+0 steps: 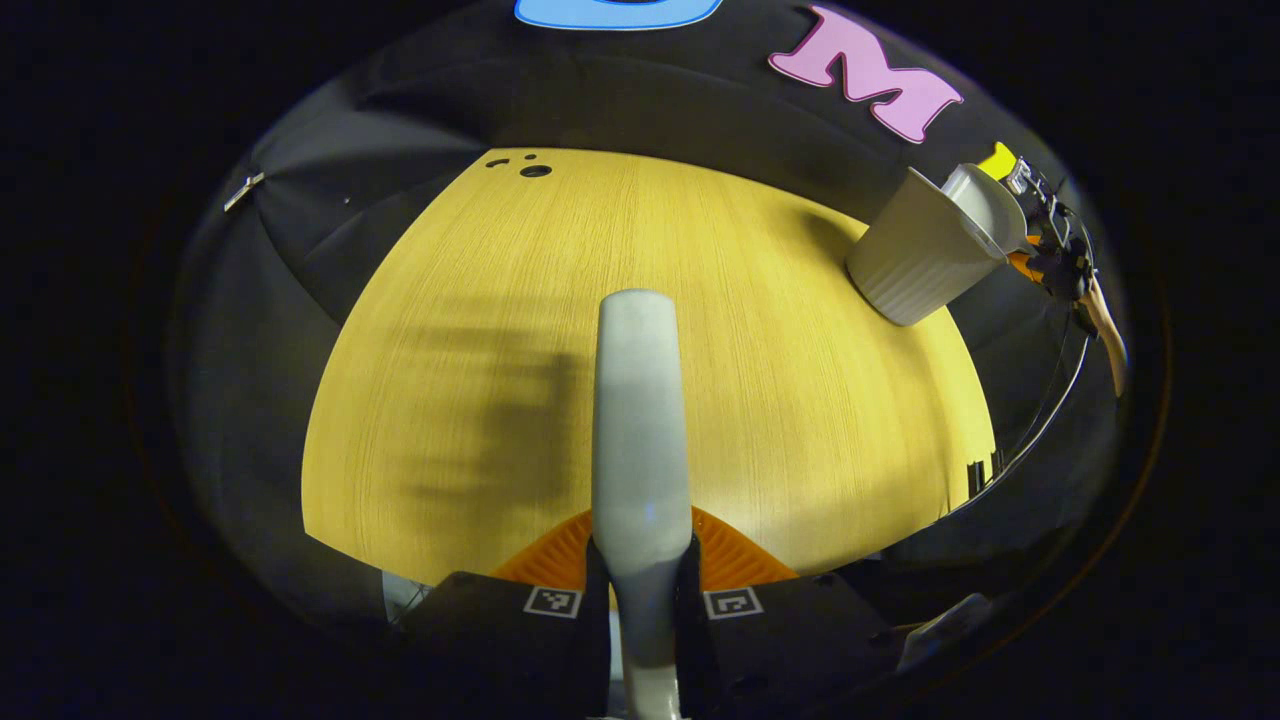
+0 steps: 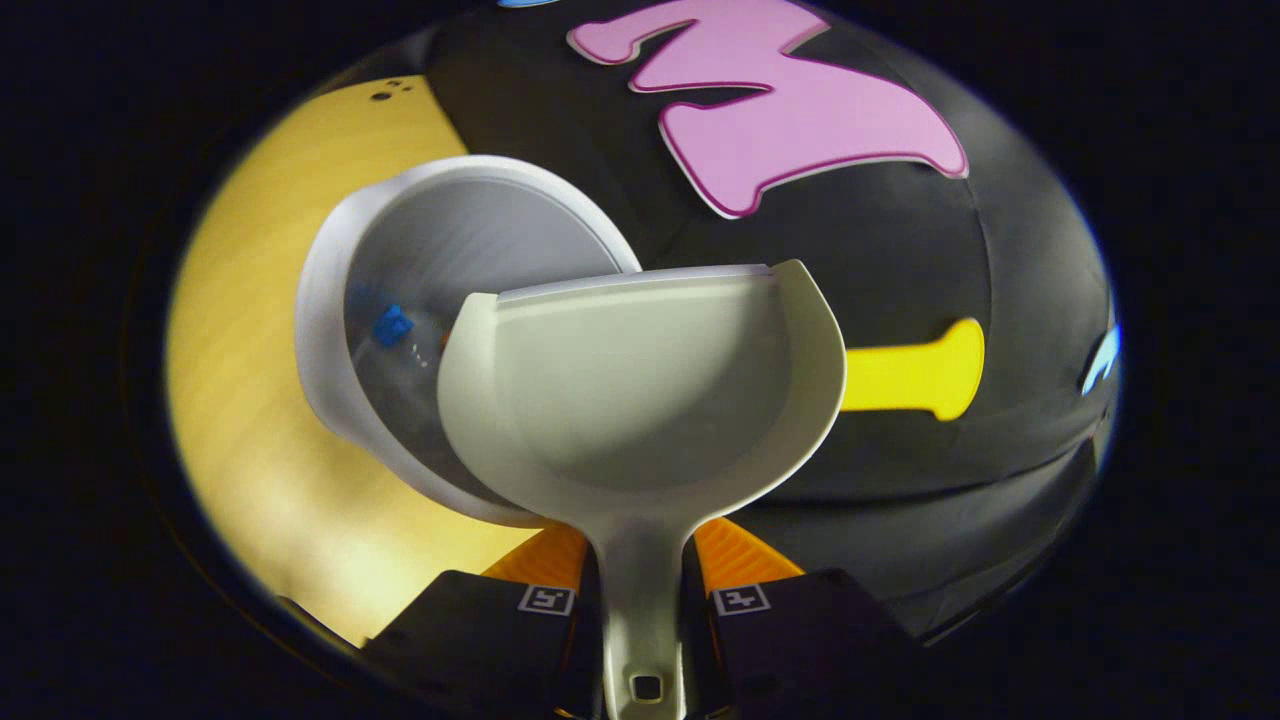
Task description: Pick up the small broom and dustpan from the desktop, sweep the trash into the dustpan with the broom, and then empty the trash into the garbage bin.
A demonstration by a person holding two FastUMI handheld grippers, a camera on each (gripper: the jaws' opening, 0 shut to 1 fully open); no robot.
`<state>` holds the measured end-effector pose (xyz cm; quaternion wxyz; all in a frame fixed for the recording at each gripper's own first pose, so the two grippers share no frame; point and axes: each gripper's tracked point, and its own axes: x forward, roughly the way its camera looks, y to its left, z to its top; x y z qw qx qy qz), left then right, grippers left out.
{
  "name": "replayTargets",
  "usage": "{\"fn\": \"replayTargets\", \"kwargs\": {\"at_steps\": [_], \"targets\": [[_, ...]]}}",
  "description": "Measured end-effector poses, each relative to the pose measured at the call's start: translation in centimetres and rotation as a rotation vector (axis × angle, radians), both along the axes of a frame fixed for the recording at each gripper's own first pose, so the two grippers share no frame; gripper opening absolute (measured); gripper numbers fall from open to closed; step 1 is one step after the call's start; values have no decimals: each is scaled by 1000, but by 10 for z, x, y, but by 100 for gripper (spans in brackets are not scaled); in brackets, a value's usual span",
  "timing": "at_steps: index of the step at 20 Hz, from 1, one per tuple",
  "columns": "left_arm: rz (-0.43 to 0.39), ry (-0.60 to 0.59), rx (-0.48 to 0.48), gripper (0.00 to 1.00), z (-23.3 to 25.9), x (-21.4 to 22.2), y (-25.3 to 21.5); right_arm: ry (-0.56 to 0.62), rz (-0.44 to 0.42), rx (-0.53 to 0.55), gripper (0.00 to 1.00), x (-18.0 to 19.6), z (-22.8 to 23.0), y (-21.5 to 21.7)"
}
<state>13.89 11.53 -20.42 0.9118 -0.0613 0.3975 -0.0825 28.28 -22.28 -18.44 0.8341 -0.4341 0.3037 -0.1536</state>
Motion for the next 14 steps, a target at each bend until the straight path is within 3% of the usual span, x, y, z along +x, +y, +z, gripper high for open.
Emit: {"fn": "replayTargets", "kwargs": {"at_steps": [7,14], "targets": [[-6,-54,-32,30,19,-21,0,-151,-114,301,35,2,15,6],[-45,-129,-60,30,20,-43,6,-277,-156,605,35,10,16,21]]}}
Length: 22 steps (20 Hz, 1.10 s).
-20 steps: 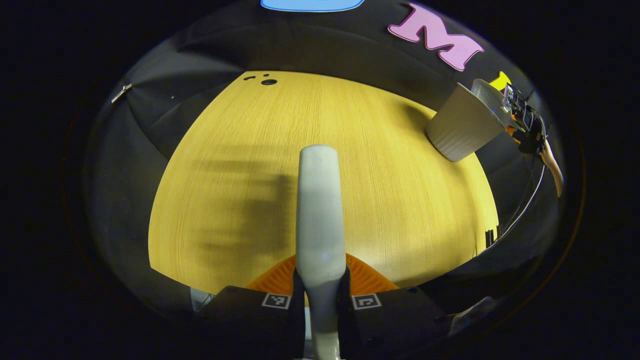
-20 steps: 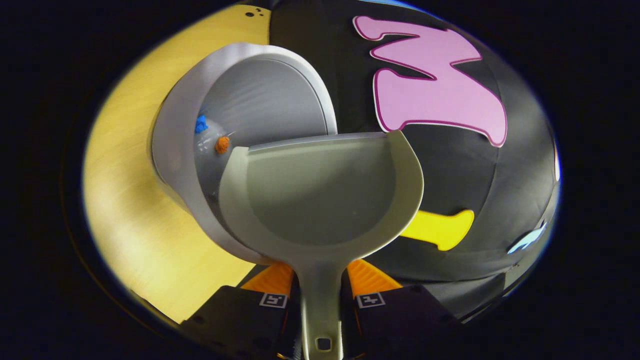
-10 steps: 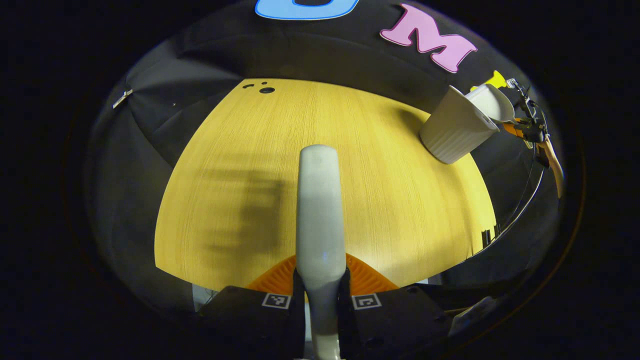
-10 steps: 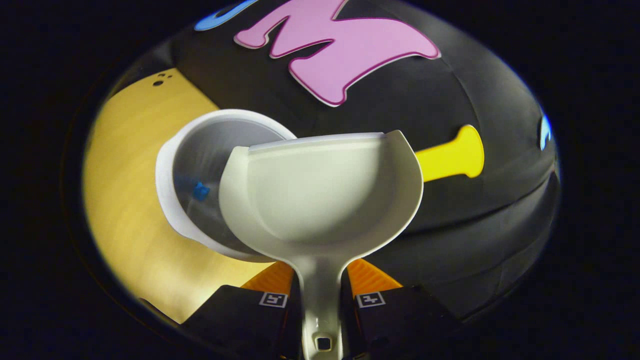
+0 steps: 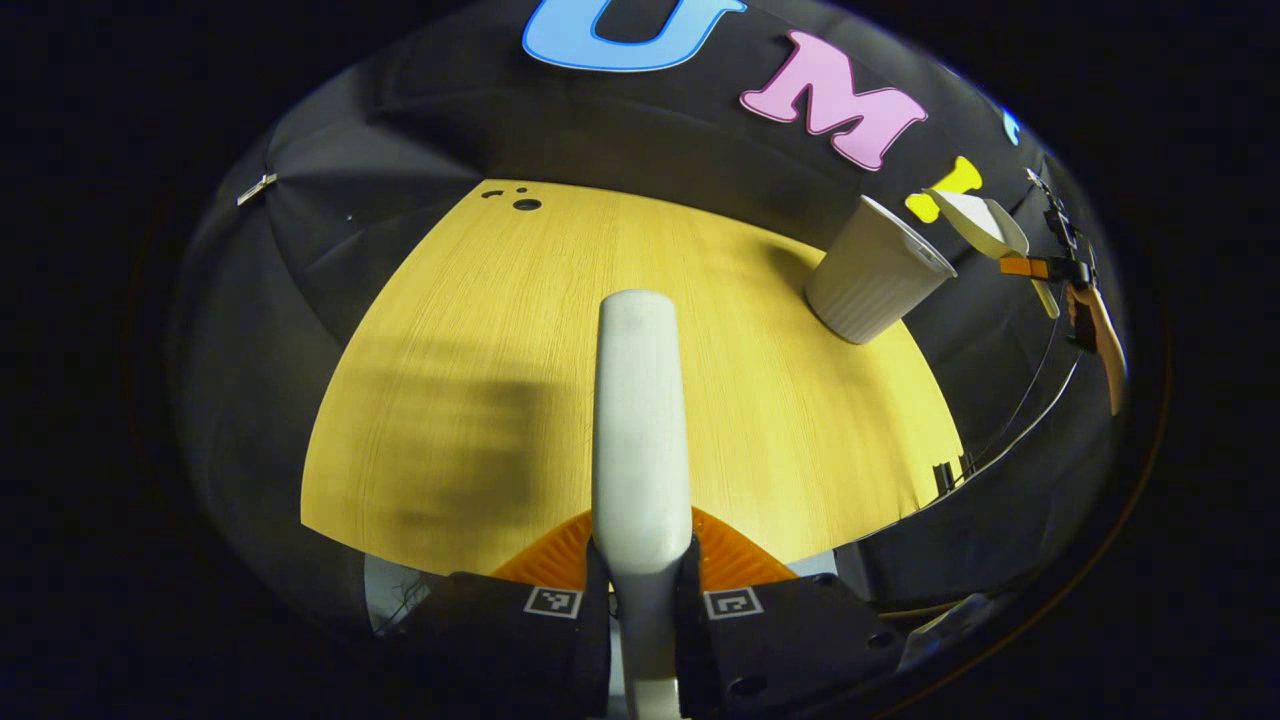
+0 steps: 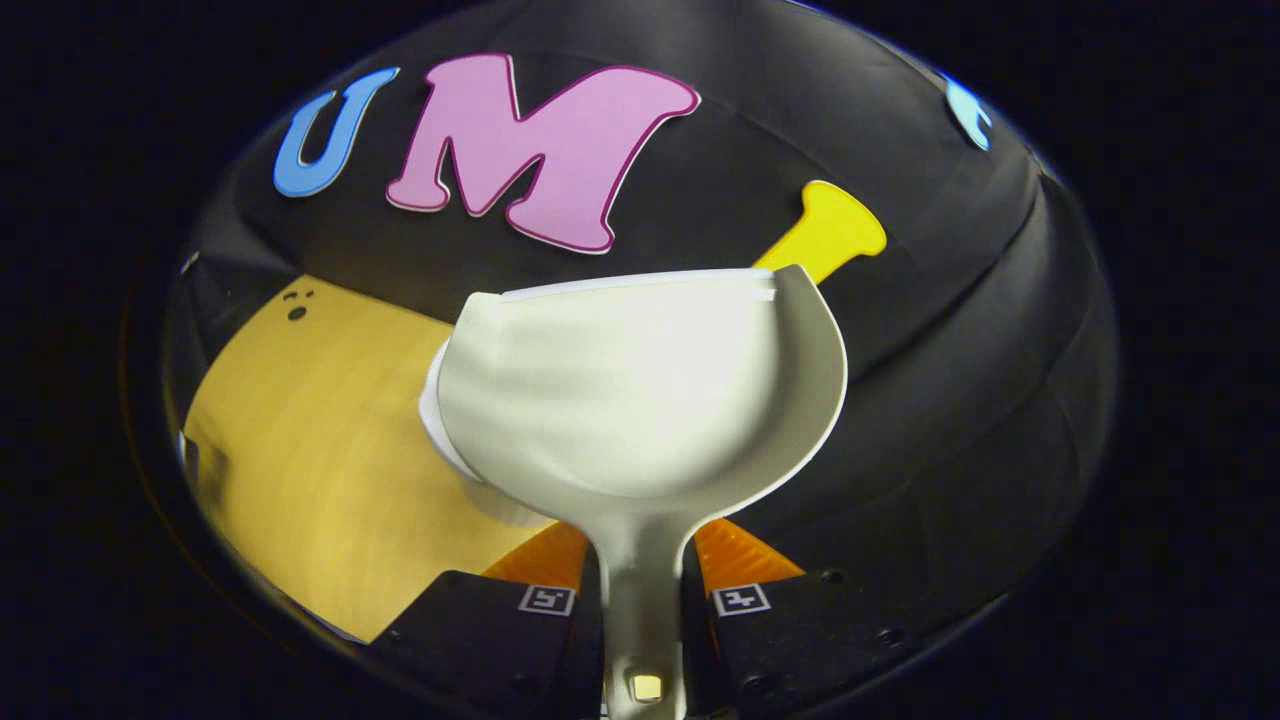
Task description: Pick up the small broom and dustpan from the desktop, sweep the trash into the dustpan with the broom, and then empty the trash into the garbage bin.
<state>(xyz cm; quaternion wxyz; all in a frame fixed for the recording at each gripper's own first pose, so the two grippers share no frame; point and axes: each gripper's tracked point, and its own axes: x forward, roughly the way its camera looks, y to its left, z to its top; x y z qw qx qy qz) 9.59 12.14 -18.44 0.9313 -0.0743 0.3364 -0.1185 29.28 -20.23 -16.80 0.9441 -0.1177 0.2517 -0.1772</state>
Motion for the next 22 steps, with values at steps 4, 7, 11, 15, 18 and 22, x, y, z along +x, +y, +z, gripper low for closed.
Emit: {"fn": "replayTargets", "kwargs": {"at_steps": [4,7,11,15,18,22], "targets": [[14,-26,19,30,-12,-4,7,-69,32,215,35,4,-4,11],[34,-24,3,30,-20,-2,7,-85,88,283,35,11,-11,19],[71,-12,4,30,-31,3,6,-70,217,391,35,24,-38,48],[97,-7,36,30,-39,16,-4,44,345,453,35,32,-81,69],[106,-4,76,30,-43,34,-11,128,382,474,35,34,-119,72],[86,14,128,30,-52,62,-23,232,367,477,35,29,-183,75]]}}
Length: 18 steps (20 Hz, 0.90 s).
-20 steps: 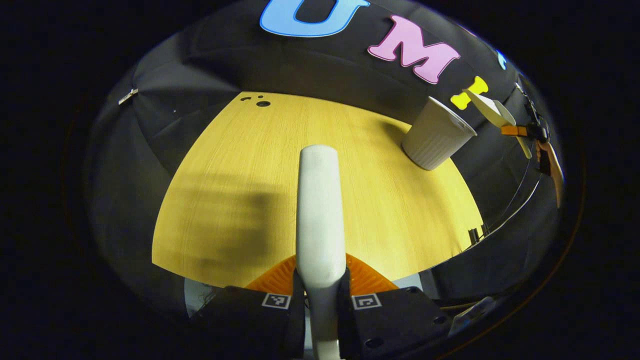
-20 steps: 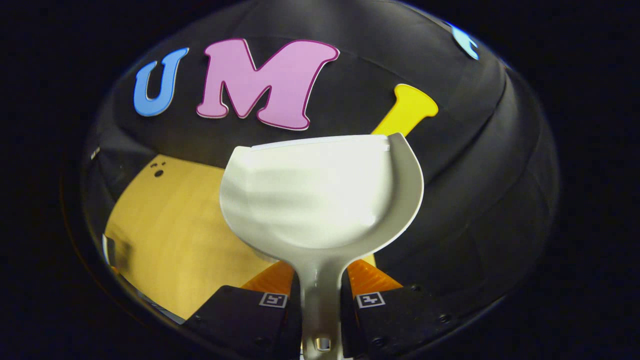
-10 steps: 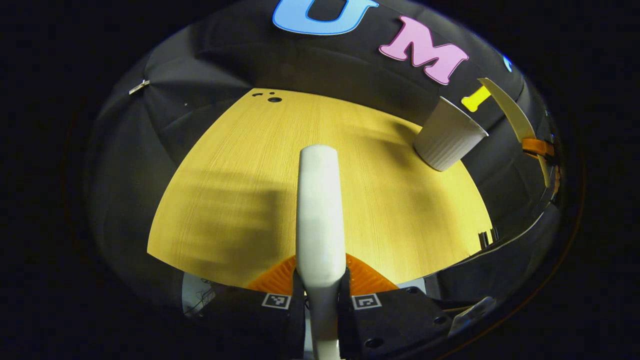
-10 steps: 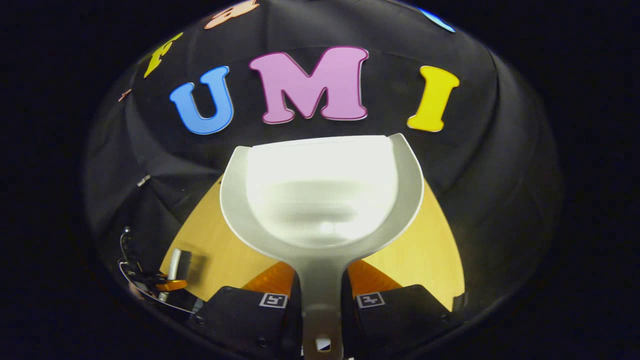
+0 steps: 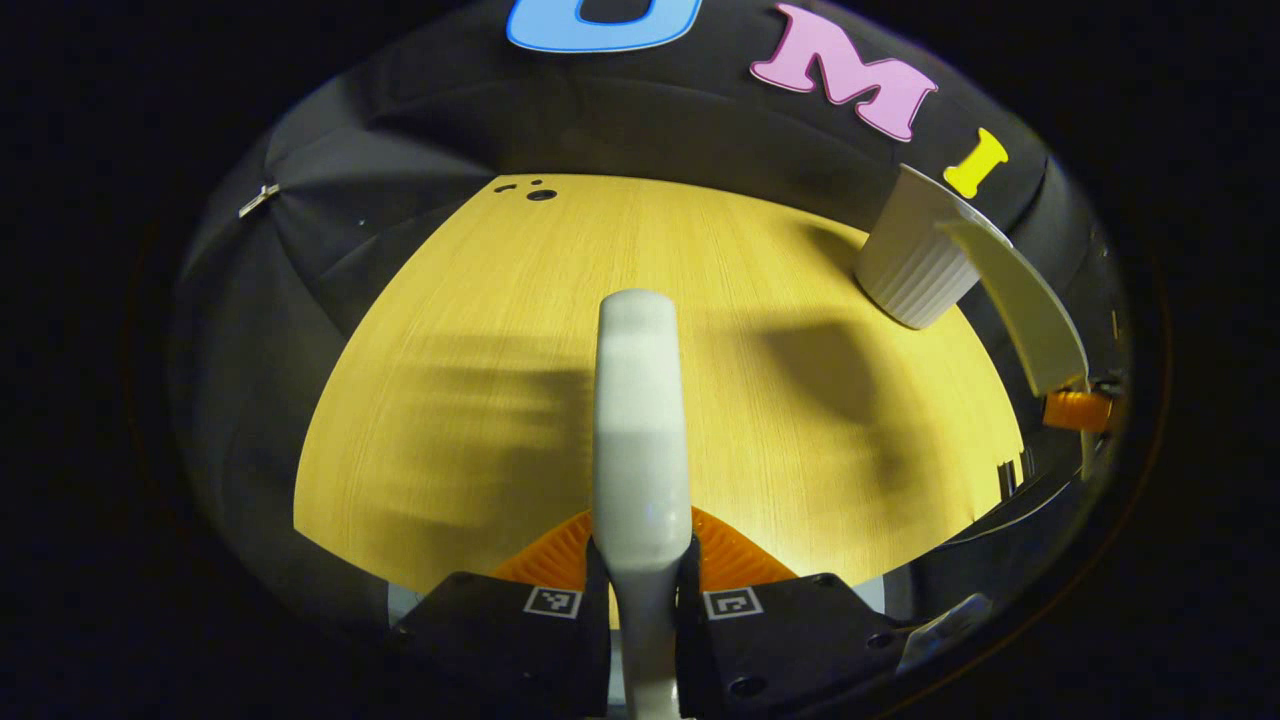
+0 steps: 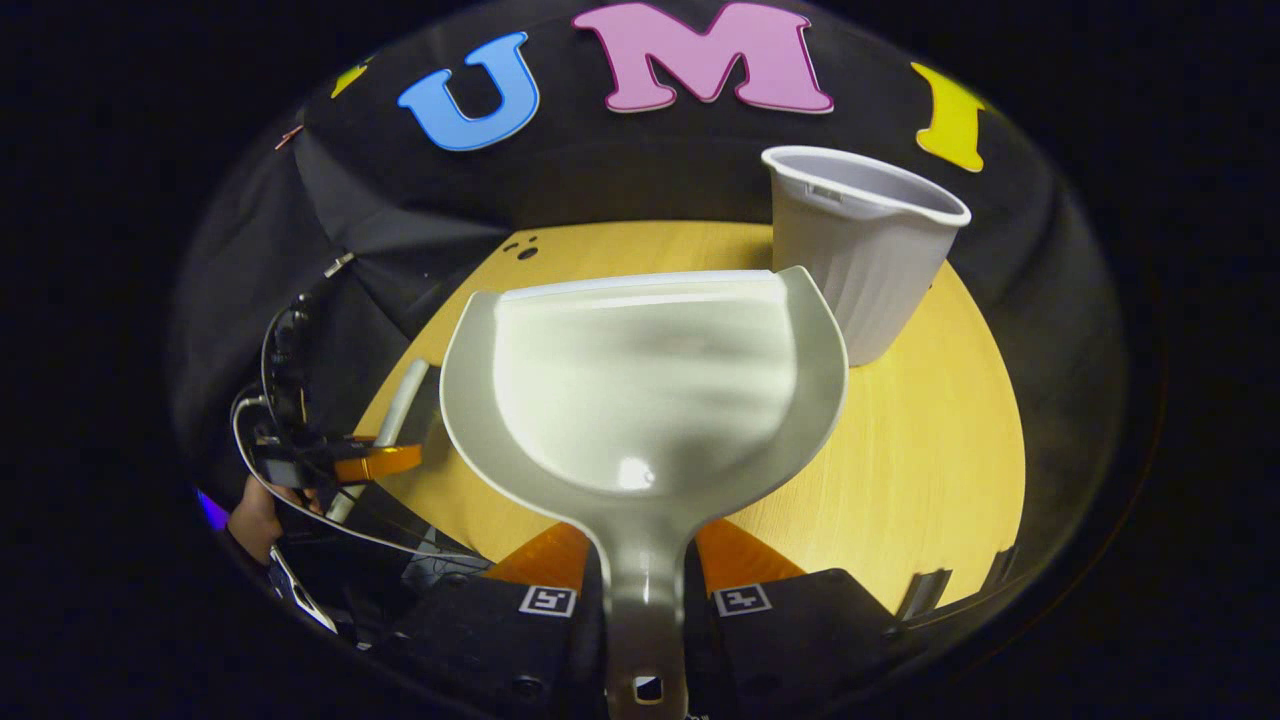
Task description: Pick up the small broom and dustpan from the desktop, sweep the trash into the dustpan with the broom, and then empty the trash into the garbage bin.
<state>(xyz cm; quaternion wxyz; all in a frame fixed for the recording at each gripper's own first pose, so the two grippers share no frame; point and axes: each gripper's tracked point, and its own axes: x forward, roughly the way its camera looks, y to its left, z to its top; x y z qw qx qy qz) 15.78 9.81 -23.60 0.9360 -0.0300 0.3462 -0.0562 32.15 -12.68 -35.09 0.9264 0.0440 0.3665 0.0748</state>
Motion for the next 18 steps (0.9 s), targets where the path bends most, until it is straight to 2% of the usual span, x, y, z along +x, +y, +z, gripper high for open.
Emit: {"fn": "replayTargets", "kwargs": {"at_steps": [4,5,8,10,11,12,16,18], "targets": [[-25,22,70,31,-14,33,-3,83,-35,-14,35,9,-74,4],[-28,36,80,31,-19,41,-4,94,-46,-12,31,14,-86,4],[-30,58,104,30,-28,61,-5,108,-91,-51,35,28,-117,0],[-25,74,119,31,-30,68,-6,128,-113,-40,35,34,-127,3],[-26,83,127,31,-32,70,-8,136,-124,-31,31,38,-131,4],[-29,93,137,31,-34,70,-9,141,-132,-28,35,42,-134,6],[-37,132,159,33,-40,73,-11,157,-166,-25,35,51,-141,10],[-46,140,156,31,-42,73,-10,173,-181,-32,35,53,-144,10]]}}
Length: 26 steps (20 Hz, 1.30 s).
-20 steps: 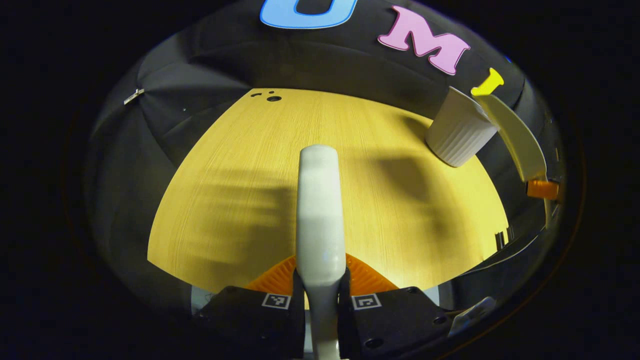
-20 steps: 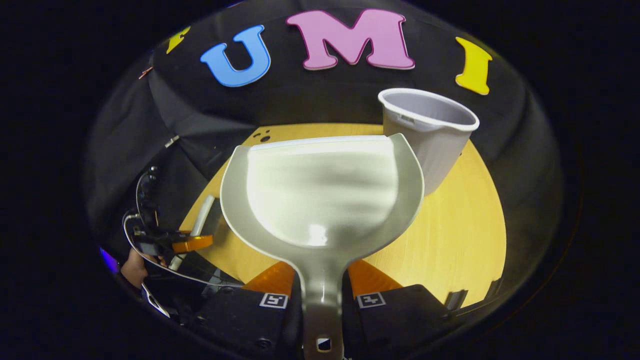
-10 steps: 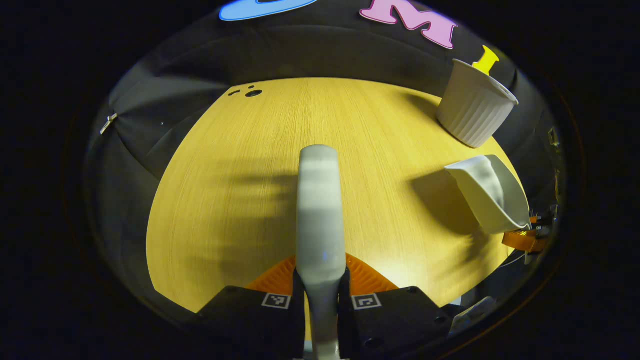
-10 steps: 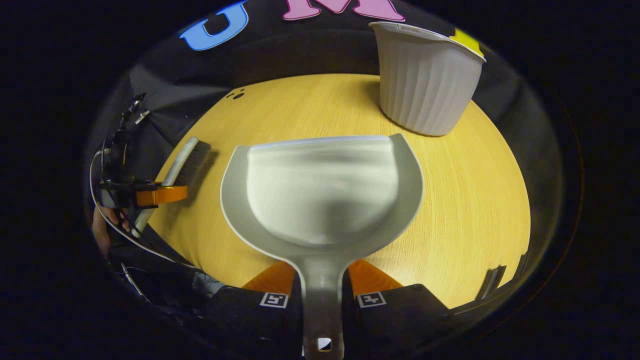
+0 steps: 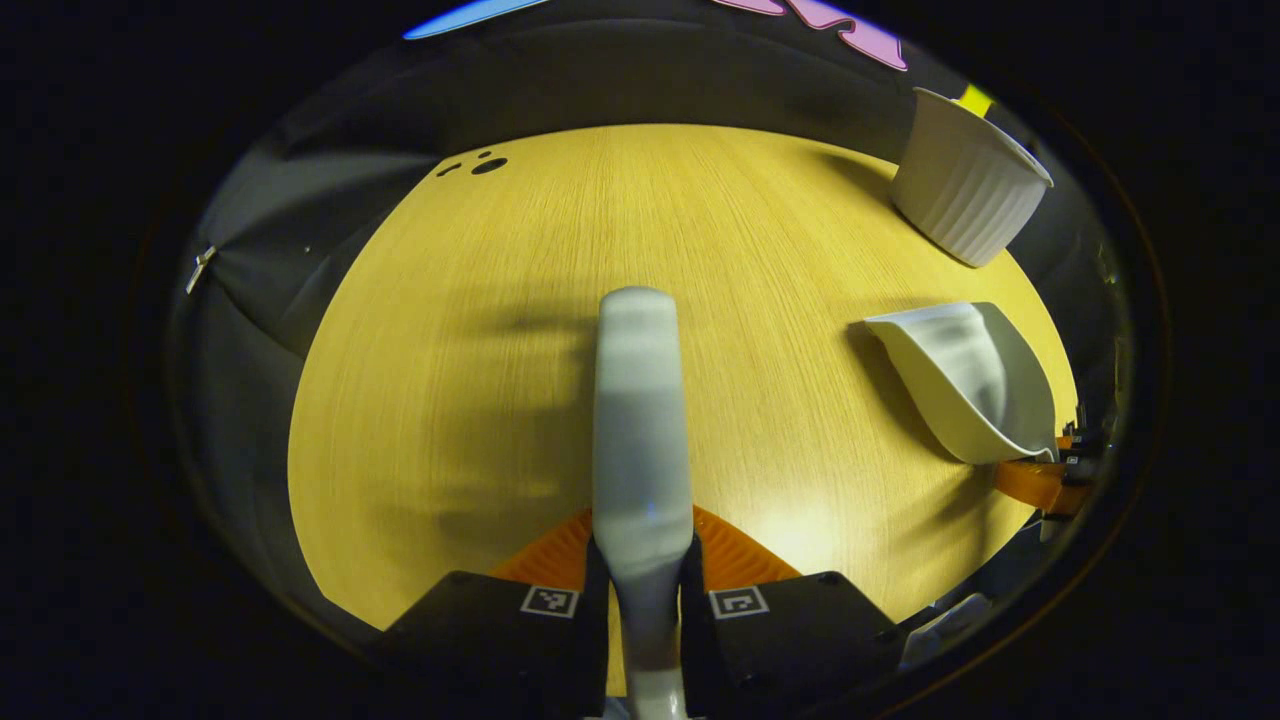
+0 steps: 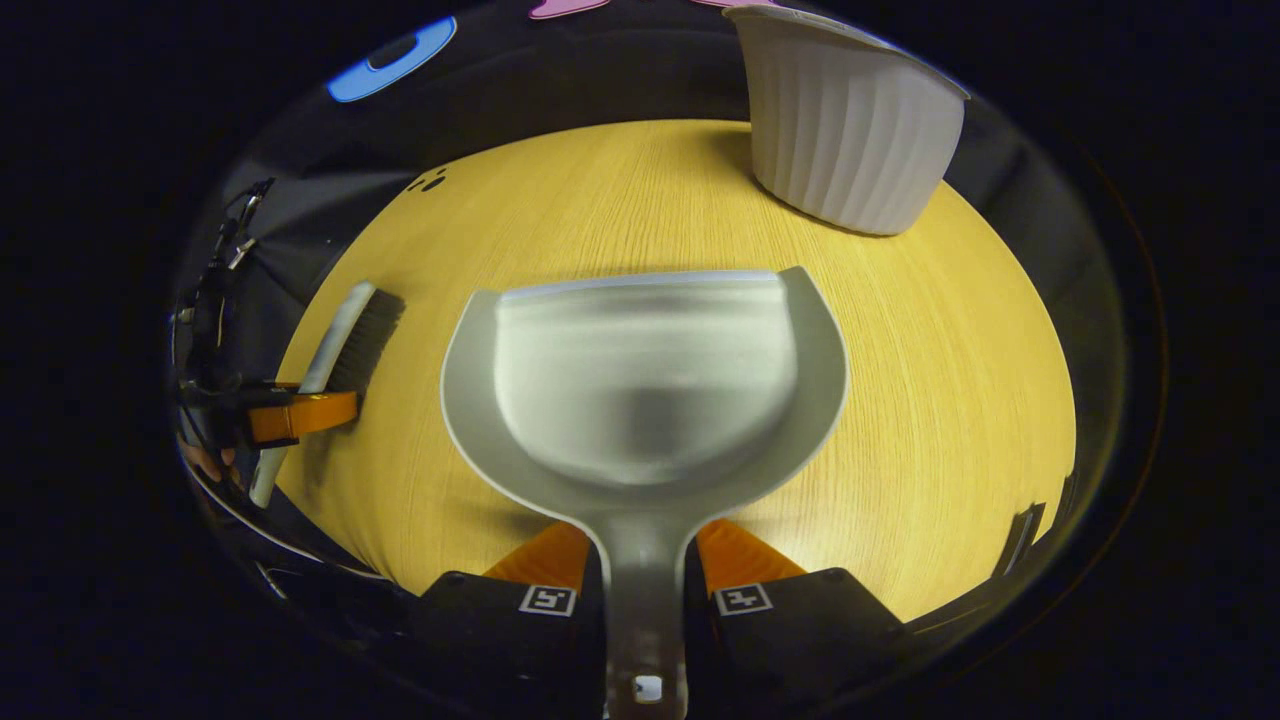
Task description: Pick up the small broom and dustpan from the desktop, sweep the trash into the dustpan with the broom, and then empty the trash into the garbage bin.
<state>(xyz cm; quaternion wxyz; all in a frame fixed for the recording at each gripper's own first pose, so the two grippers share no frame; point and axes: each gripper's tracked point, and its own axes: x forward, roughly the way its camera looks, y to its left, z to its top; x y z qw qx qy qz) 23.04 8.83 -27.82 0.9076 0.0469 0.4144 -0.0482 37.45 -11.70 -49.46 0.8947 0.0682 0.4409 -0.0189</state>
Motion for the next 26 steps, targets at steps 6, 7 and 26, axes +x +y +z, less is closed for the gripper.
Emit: {"fn": "replayTargets", "kwargs": {"at_steps": [6,7,26], "targets": [[-18,7,-6,36,-4,0,-1,13,11,-40,38,-4,-7,2],[-21,5,-17,37,-5,0,-3,11,7,-26,39,-4,-7,3],[162,-789,-175,96,249,-178,-31,-642,199,-113,99,-36,238,28]]}}
